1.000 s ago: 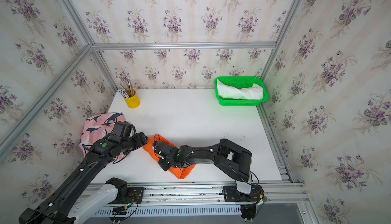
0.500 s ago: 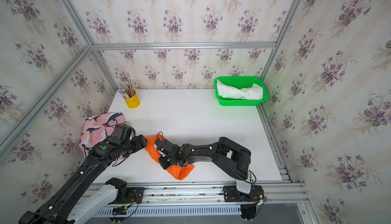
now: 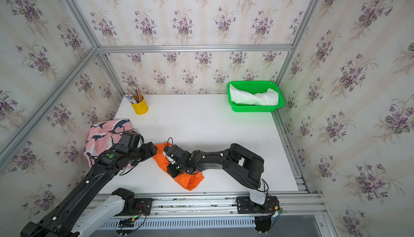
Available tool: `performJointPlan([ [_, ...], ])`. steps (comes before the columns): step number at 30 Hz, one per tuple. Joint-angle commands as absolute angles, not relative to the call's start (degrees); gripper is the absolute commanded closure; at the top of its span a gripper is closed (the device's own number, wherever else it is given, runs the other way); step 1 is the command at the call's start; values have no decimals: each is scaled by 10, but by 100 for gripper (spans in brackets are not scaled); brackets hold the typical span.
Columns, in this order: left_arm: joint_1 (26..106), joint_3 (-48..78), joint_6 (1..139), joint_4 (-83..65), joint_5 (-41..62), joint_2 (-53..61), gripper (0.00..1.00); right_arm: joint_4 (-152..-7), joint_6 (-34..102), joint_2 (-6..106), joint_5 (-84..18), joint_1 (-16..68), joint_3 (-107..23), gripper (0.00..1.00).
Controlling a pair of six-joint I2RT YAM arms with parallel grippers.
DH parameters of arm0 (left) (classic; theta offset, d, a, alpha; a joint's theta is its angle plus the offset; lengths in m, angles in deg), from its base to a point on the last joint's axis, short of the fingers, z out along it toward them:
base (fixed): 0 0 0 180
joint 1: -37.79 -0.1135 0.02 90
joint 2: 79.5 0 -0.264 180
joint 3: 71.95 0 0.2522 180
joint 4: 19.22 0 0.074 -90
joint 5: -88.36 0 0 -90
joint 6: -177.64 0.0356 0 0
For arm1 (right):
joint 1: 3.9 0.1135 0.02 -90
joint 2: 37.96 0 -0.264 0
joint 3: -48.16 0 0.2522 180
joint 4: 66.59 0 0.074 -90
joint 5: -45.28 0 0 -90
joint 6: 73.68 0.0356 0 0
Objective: Roll up the shorts
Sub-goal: Roll the shorts at the center of the board.
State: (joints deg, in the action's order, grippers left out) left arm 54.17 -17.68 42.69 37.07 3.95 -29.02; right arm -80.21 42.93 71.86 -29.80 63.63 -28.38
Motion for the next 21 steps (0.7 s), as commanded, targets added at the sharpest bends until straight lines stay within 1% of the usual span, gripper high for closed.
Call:
performJointPlan([
  [1,541,-178,437,363,47,-289,14,-851,444,732,-270,636,-279,92],
  [21,541,-191,435,346,72,-275,13,-821,469,733,-244,611,-246,93],
])
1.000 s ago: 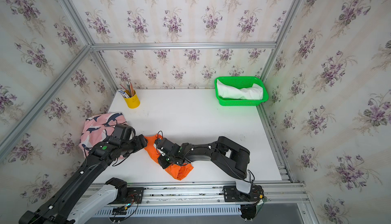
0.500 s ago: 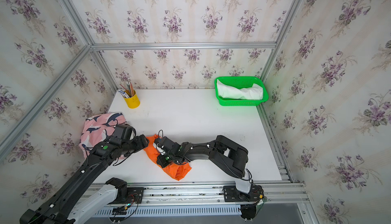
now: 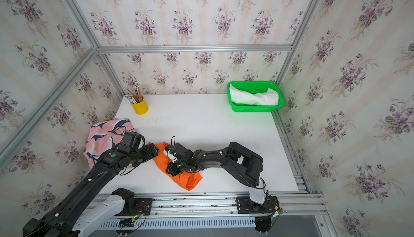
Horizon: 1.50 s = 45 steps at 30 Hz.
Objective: Roll up the shorts
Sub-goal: Roll the shorts at the center of the board.
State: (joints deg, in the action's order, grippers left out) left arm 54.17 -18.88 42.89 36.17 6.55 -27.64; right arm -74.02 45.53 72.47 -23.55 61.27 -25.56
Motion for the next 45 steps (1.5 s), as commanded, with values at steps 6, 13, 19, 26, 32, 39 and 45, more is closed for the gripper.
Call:
performJointPlan([
  [6,541,-189,434,337,80,-257,13,-807,477,738,-237,598,-231,93],
  [13,541,-194,440,336,92,-250,13,-805,489,742,-237,587,-233,94],
  [19,542,-201,439,326,107,-241,13,-785,501,750,-220,578,-226,94],
  [26,553,-194,446,316,134,-207,13,-763,526,748,-201,557,-210,95],
  [32,605,-152,453,327,149,-132,14,-710,559,743,-166,523,-181,95],
  [39,682,-116,429,333,130,-73,16,-656,595,743,-129,500,-152,95],
  [45,682,-66,449,356,67,-28,37,-586,643,745,-104,475,-99,93],
])
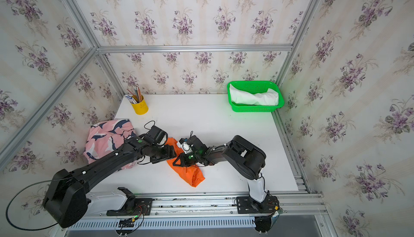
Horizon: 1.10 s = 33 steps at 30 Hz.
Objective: Roll up the shorts
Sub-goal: Roll the shorts at the center of the board.
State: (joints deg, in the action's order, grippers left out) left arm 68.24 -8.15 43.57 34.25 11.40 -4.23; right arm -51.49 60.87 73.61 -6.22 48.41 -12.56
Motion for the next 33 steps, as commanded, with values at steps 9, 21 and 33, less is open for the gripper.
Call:
performJointPlan([
  [9,670,39,502,308,91,195,63,-579,655,693,-107,448,-51,64],
  [21,661,94,531,323,96,296,68,-846,581,419,-232,447,9,65],
  [33,653,127,530,344,66,284,46,-712,622,425,-229,449,174,100],
])
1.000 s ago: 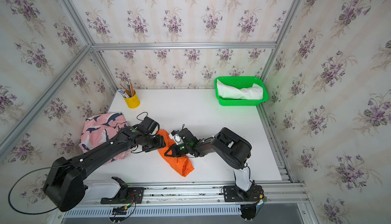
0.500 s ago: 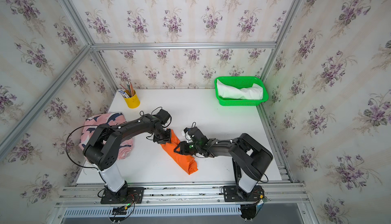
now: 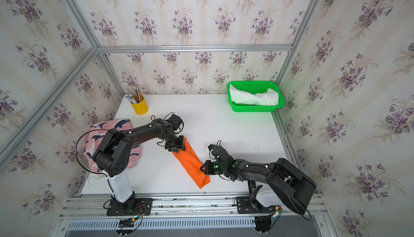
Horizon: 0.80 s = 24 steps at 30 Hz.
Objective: Roll up the shorts
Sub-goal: Roll the shorts at the center of the board, then pick up the shorts from the center of the board.
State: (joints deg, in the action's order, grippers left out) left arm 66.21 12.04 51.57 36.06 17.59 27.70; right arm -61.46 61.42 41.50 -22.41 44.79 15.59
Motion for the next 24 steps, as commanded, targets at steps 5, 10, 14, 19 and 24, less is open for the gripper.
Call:
performJointPlan([
  [5,617,169,537,367,56,279,41,-729,618,416,-249,448,181,100],
  [10,575,185,545,396,52,226,34,-749,615,400,-261,449,179,99],
  [14,575,161,536,420,61,152,28,-765,610,401,-266,449,168,95],
  [19,639,42,466,377,116,46,20,-807,598,382,-281,449,138,83],
  [24,722,-92,348,233,171,-21,10,-820,589,381,-274,449,122,81],
])
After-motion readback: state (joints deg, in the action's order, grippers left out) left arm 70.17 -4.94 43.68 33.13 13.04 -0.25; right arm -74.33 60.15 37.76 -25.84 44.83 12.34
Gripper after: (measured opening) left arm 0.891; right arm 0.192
